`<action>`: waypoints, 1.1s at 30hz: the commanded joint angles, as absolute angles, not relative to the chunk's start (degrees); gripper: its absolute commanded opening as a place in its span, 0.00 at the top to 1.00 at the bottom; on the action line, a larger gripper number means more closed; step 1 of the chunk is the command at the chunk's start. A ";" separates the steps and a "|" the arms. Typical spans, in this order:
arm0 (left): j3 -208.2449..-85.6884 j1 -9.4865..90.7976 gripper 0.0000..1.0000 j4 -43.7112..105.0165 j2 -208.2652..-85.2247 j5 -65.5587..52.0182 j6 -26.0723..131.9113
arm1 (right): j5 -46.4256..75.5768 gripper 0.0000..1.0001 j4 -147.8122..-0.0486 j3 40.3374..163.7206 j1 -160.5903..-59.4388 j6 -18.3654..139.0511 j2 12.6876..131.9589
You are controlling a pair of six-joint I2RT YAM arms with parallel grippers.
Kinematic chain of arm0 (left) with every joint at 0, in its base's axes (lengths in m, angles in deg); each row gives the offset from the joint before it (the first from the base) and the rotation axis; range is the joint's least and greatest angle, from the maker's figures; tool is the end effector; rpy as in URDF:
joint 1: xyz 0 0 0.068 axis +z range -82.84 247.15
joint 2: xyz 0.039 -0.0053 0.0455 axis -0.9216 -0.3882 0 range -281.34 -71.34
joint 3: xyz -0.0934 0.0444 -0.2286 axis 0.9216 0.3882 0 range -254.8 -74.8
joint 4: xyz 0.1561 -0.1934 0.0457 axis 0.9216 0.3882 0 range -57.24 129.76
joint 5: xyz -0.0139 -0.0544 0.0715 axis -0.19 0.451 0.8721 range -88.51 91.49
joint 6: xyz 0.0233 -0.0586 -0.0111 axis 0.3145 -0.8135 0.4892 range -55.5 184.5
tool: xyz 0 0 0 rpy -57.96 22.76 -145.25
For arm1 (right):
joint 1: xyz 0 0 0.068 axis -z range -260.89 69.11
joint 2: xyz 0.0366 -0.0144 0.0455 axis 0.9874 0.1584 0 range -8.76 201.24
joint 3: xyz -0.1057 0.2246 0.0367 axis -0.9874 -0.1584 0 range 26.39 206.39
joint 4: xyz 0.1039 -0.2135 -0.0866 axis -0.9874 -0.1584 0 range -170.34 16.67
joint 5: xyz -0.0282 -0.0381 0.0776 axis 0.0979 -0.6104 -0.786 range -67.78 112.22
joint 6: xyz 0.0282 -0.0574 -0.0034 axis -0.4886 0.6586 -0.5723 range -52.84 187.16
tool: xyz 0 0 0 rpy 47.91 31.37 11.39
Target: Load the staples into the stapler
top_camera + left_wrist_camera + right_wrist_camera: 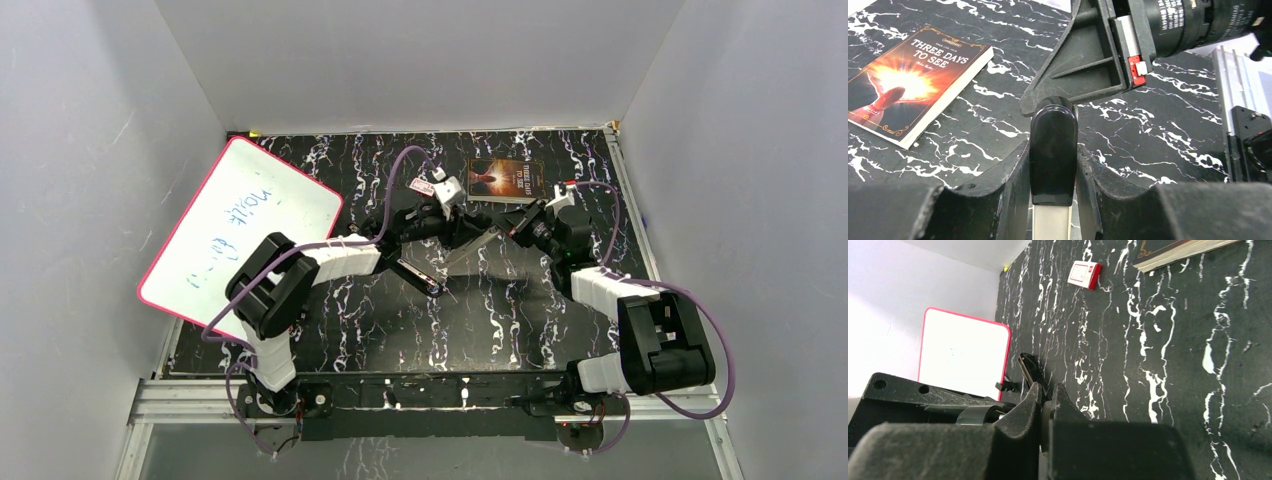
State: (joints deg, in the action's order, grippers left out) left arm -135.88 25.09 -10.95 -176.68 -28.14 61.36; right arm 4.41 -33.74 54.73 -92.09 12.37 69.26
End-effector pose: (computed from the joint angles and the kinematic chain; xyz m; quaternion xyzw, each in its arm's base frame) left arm 0.2891 -0.2940 0.2235 0.3985 0.5877 -0.4292 0.5582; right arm 0.2791 0.0707 0.1875 0.1888 0.7401 0.4450 0.4675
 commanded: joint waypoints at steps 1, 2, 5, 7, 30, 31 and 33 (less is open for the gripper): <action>-132.94 32.33 1.00 -19.89 -167.51 -30.44 57.54 | 8.21 1.00 -35.30 57.86 -86.56 16.07 68.29; -132.05 33.54 1.00 -20.18 -166.62 -30.98 57.25 | 8.02 1.00 -35.47 58.21 -85.39 15.98 68.51; -129.30 36.77 1.00 -20.28 -163.42 -32.15 57.77 | 7.47 1.00 -35.83 59.32 -82.36 15.58 69.18; -127.66 38.34 1.00 -20.29 -161.99 -32.87 58.42 | 7.53 1.00 -36.37 60.25 -81.28 15.61 69.73; -120.87 42.99 0.63 -18.17 -160.46 -39.56 65.22 | 2.88 1.00 -37.38 69.20 -71.47 4.87 65.33; -120.93 42.99 0.62 -18.14 -160.60 -40.05 65.08 | 2.62 1.00 -37.05 69.20 -71.48 4.25 65.11; -121.02 42.98 0.59 -18.16 -160.77 -40.67 64.82 | 2.16 1.00 -36.26 69.16 -71.48 2.80 64.84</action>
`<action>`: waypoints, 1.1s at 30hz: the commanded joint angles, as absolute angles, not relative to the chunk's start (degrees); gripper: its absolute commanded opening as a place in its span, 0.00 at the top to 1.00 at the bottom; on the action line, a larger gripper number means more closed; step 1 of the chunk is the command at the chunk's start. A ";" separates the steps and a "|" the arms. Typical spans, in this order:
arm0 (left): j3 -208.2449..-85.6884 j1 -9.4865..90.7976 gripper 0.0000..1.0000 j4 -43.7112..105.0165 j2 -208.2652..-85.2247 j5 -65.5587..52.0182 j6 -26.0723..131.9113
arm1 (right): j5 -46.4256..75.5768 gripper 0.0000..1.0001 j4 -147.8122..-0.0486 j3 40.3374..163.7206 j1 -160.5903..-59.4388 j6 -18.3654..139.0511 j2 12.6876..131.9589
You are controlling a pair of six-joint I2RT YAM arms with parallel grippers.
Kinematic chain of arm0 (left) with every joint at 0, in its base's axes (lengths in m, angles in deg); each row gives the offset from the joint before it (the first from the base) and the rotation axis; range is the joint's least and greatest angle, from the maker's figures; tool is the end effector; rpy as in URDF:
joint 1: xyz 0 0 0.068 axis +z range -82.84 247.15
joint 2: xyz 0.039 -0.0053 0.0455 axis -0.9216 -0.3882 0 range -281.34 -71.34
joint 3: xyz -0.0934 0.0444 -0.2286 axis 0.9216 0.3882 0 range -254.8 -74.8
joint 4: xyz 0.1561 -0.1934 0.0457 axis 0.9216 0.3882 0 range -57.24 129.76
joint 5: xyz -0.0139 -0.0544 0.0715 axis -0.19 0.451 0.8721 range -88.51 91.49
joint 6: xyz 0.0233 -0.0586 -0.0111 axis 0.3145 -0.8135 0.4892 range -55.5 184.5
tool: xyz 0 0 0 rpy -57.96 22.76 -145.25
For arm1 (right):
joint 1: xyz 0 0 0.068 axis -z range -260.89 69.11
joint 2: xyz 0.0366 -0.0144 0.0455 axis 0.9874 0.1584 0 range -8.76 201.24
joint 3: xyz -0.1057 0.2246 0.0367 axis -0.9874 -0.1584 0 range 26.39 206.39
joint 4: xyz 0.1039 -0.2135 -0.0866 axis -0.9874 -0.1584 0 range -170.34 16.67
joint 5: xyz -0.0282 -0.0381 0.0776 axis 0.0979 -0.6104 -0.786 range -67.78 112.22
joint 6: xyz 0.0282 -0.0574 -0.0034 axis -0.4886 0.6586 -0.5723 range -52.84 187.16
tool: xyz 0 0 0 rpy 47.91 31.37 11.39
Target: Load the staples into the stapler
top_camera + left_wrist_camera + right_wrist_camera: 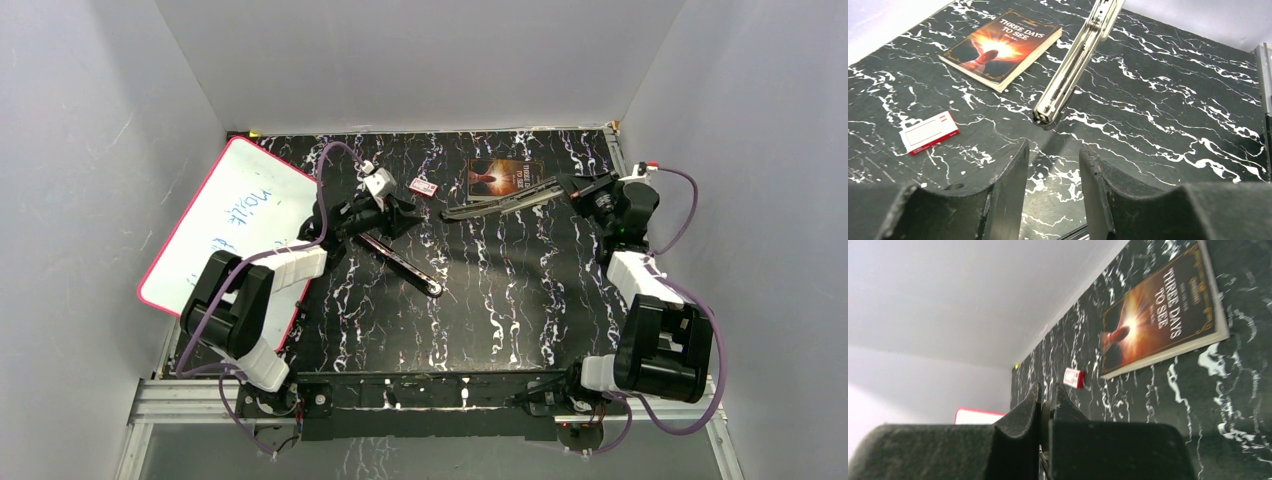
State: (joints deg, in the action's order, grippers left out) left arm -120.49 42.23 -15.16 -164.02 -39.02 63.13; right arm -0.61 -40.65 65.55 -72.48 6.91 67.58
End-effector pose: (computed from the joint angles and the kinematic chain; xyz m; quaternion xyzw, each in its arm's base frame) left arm 0.3016 -0.1758 0.2249 0.3759 0.5938 -0.3886 0.5960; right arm 0.3060 -0.0258 0.2440 0.2949 0.6702 0.4216 0.5350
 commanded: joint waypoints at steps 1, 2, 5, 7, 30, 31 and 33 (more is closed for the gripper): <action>-121.06 42.98 0.58 -18.17 -160.92 -40.81 64.75 | 2.03 1.00 -36.04 69.12 -71.44 2.00 64.69; -120.94 43.03 0.57 -18.25 -161.02 -41.05 64.74 | 1.97 1.00 -35.88 69.18 -71.48 1.53 64.53; -120.76 42.98 0.55 -18.32 -160.99 -41.27 64.83 | 1.67 1.00 -35.61 69.20 -71.48 0.90 64.16; -120.84 42.99 0.55 -18.35 -161.12 -41.40 64.89 | 1.49 1.00 -35.63 69.16 -71.46 0.89 64.02; -150.93 29.86 0.17 -10.36 -183.07 -51.17 74.62 | -5.44 1.00 -30.57 61.93 -71.44 -4.66 59.95; -151.47 29.54 0.19 -9.65 -183.83 -51.09 75.04 | -5.61 1.00 -30.59 61.97 -71.48 -4.65 59.93; -152.71 29.06 0.24 -8.05 -184.83 -50.75 76.18 | -5.96 1.00 -30.35 61.82 -71.41 -4.73 59.55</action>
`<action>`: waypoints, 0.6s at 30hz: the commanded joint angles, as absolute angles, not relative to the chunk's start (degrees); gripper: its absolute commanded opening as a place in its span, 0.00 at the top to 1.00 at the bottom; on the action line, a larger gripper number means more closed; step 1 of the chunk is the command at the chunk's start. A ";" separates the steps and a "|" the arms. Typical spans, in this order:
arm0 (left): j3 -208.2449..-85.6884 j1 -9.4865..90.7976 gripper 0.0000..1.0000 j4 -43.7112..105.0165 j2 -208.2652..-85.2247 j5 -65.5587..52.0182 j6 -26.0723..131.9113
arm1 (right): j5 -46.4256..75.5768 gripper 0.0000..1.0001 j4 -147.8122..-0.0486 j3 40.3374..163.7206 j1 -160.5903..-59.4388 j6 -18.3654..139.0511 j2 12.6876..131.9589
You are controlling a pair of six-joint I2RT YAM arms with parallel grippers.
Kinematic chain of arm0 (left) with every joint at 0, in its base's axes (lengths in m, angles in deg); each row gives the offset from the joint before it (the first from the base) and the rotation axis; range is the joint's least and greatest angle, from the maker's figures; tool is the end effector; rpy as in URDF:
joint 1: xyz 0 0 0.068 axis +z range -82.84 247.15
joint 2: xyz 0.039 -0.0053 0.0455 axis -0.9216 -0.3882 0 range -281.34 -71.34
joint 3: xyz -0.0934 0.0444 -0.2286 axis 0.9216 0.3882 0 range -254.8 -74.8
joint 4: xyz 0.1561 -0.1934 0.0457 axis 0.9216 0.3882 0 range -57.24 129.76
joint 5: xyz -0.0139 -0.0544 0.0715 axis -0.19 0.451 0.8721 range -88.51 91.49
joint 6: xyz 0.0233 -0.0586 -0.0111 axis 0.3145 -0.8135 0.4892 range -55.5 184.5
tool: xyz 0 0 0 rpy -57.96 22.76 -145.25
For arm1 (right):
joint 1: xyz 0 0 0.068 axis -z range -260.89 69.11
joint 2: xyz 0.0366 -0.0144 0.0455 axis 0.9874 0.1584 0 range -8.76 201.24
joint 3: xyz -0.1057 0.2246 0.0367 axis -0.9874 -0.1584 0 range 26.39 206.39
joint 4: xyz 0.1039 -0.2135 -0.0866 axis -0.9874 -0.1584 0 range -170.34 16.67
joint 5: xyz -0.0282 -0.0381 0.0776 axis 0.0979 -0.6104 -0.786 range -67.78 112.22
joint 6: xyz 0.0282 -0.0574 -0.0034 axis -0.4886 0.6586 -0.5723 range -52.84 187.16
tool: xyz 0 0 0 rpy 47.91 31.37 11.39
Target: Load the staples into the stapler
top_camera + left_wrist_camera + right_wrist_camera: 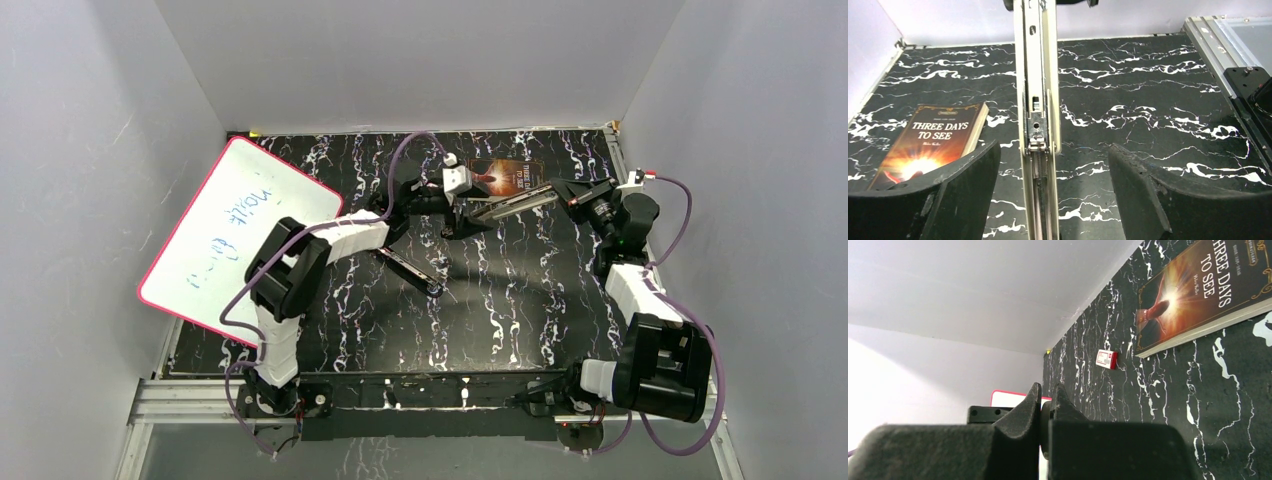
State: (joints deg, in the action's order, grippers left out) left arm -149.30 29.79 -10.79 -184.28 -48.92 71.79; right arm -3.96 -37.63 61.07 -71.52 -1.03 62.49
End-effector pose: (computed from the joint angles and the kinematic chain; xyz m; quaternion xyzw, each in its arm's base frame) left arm 0.3273 -0.2982 0.2456 0.5227 0.4455 -0.4508 0.5702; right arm 0.2858 -0.0250 0.2480 0.3107 0.6405 0.4762 0.5162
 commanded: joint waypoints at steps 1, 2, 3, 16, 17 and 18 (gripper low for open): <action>-153.18 28.89 0.26 -7.23 -185.17 -50.61 76.66 | -5.96 1.00 -30.31 61.77 -71.47 -4.74 59.39; -153.58 28.84 0.28 -6.37 -185.50 -50.55 77.02 | -6.04 1.00 -30.30 61.60 -71.47 -4.74 59.26; -153.84 28.84 0.29 -5.42 -185.71 -50.50 77.51 | -6.05 1.00 -30.21 61.56 -71.48 -4.74 59.13; -155.08 28.76 0.79 2.61 -185.84 -47.49 81.61 | -6.62 1.00 -29.59 61.03 -71.48 -4.52 58.72; -155.24 28.75 0.84 2.60 -185.64 -47.38 81.39 | -6.69 1.00 -29.61 60.96 -71.44 -4.36 58.66; -155.51 28.75 0.89 2.65 -185.49 -47.19 81.16 | -6.82 1.00 -29.57 60.86 -71.41 -4.20 58.60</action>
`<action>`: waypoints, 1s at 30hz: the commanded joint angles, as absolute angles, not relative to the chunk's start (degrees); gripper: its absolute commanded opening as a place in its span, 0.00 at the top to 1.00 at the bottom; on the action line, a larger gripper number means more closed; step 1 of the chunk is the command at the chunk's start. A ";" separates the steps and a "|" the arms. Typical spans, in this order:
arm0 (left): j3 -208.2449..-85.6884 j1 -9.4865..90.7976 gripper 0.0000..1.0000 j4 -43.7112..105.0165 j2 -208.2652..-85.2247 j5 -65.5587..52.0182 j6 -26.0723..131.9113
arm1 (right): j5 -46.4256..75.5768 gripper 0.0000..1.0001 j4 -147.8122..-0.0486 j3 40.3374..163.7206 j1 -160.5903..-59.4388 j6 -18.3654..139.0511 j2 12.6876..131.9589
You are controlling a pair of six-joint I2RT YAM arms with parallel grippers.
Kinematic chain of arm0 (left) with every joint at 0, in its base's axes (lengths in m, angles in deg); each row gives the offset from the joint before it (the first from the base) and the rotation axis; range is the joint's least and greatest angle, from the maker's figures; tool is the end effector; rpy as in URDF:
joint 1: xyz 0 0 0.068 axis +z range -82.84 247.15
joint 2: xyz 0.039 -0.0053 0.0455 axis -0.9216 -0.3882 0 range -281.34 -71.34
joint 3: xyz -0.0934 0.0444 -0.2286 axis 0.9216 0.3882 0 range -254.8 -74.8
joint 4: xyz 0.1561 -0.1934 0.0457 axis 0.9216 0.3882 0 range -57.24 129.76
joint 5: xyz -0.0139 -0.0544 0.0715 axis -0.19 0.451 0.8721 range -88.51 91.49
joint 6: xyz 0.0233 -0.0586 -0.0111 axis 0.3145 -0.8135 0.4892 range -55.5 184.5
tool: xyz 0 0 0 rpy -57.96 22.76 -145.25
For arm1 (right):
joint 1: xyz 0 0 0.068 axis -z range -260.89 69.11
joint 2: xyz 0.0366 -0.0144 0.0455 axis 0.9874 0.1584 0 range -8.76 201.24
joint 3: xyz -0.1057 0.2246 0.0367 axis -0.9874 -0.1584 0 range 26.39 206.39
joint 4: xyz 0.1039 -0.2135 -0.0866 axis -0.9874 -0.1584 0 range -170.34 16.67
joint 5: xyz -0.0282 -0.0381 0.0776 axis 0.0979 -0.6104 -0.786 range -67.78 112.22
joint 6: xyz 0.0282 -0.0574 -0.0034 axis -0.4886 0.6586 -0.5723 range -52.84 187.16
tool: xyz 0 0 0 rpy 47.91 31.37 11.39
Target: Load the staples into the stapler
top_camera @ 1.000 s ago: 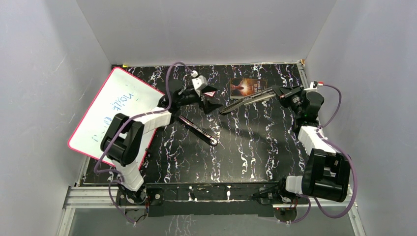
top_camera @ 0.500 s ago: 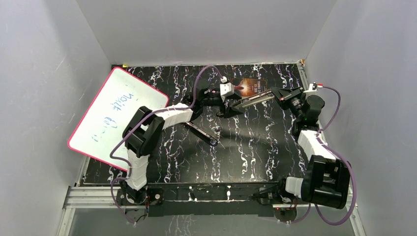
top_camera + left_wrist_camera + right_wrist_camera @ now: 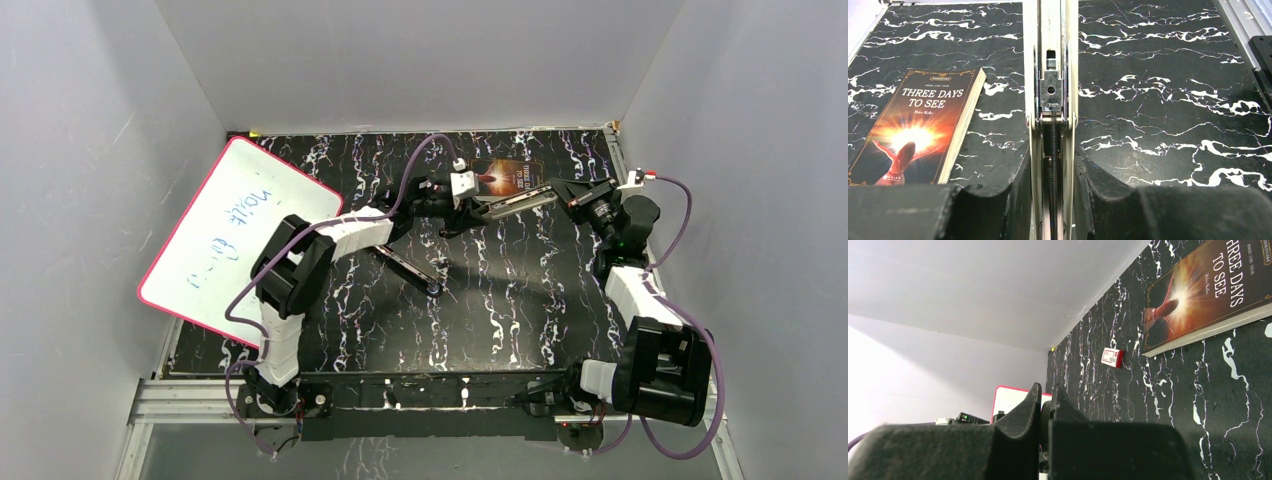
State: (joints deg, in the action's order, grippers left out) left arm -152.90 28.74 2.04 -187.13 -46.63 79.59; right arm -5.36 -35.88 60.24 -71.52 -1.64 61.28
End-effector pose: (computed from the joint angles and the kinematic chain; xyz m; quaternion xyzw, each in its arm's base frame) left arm 0.3331 -0.3114 0.2211 0.5491 0.4889 -0.4213 0.5310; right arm 0.2812 -0.0232 0.2522 0.2959 0.6346 0.4889 0.5204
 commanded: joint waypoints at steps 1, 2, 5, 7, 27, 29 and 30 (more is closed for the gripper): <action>-155.67 28.75 0.95 2.88 -185.26 -47.08 80.90 | -6.92 1.00 -29.69 60.71 -71.41 -3.88 58.58; -155.88 28.80 1.00 3.19 -185.02 -46.86 80.71 | -7.02 1.00 -29.90 60.75 -71.45 -3.42 58.46; -156.15 28.83 1.00 5.25 -182.74 -44.95 80.98 | -6.99 0.91 -32.36 61.24 -71.48 -0.80 57.85; -155.24 29.21 1.00 6.57 -180.43 -44.70 81.87 | -6.29 0.78 -35.15 61.80 -71.48 1.90 57.02; -131.60 29.28 1.00 50.31 -144.08 -43.54 114.23 | -9.19 0.41 -41.93 62.39 -71.48 13.60 56.53; -128.83 28.79 1.00 52.49 -142.91 -41.92 117.29 | -9.91 0.41 -42.16 62.39 -71.48 14.54 56.87; -127.49 28.55 1.00 53.33 -142.73 -40.85 118.71 | -10.40 0.41 -42.34 62.49 -71.52 15.09 57.19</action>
State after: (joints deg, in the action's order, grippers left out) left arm -131.07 29.62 46.12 -145.42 -42.39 109.27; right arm -7.67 -43.64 60.42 -71.52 11.91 56.67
